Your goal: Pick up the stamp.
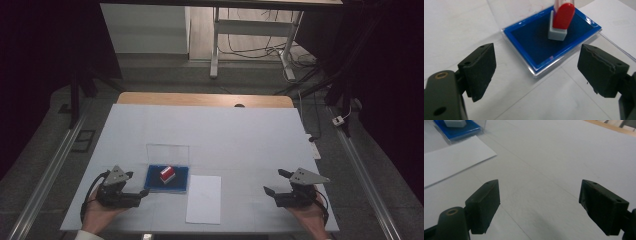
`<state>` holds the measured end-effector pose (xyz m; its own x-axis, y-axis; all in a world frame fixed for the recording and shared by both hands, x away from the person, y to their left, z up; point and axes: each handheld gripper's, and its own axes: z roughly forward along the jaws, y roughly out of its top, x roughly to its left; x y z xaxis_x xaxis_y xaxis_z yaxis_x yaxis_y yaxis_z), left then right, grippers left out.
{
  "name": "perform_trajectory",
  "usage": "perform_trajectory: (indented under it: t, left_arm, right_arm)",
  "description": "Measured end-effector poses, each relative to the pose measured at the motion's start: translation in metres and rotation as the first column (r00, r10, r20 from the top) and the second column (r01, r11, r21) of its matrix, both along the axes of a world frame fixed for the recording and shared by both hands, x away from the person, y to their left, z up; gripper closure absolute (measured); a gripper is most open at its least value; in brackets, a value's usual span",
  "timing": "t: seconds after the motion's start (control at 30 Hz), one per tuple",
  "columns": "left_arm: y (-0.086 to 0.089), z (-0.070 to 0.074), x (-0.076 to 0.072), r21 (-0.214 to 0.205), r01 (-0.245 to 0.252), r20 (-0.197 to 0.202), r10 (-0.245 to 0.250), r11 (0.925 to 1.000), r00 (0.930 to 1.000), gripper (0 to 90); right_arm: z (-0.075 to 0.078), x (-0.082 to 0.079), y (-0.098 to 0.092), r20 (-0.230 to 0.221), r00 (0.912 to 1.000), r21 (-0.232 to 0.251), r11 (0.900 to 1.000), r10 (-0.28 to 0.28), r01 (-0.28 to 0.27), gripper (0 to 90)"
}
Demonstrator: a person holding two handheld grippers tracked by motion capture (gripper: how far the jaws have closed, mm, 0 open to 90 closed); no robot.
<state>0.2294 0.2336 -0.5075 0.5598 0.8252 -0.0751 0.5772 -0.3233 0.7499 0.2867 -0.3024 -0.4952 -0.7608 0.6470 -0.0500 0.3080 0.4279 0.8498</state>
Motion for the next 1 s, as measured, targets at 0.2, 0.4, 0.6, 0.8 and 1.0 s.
perform_trajectory:
  t: [0.2,0.4,0.6,0.8,1.0]
  left_arm:
    - [0.001,0.008,-0.011,0.022,0.031,0.037,-0.032,0.9993,0.9988,17.2]
    - [-0.009,0.010,-0.004,0.008,0.066,0.046,-0.066,0.9978,0.9967,17.5]
    - [-0.011,0.006,-0.003,0.010,0.079,0.026,-0.079,0.9968,0.9965,17.6]
    - [-0.011,0.006,-0.005,0.012,0.084,0.024,-0.085,0.9963,0.9961,17.9]
    - [-0.009,0.011,-0.004,-0.002,0.085,0.021,-0.085,0.9964,0.9962,18.4]
  right_arm:
    - [0.004,-0.001,0.006,0.014,0.9998,-0.017,0.9998,0.012,-0.012,18.3]
    - [0.007,-0.007,0.001,0.009,0.9999,0.011,0.9999,-0.011,0.011,20.2]
    - [0.004,-0.006,-0.005,0.006,0.9997,-0.008,0.9997,-0.024,0.024,20.9]
    - [0.003,-0.005,-0.008,0.012,0.9996,0.007,0.9996,-0.026,0.026,22.5]
    - [0.002,-0.005,-0.006,0.002,0.9999,0.008,0.9999,-0.013,0.013,23.2]
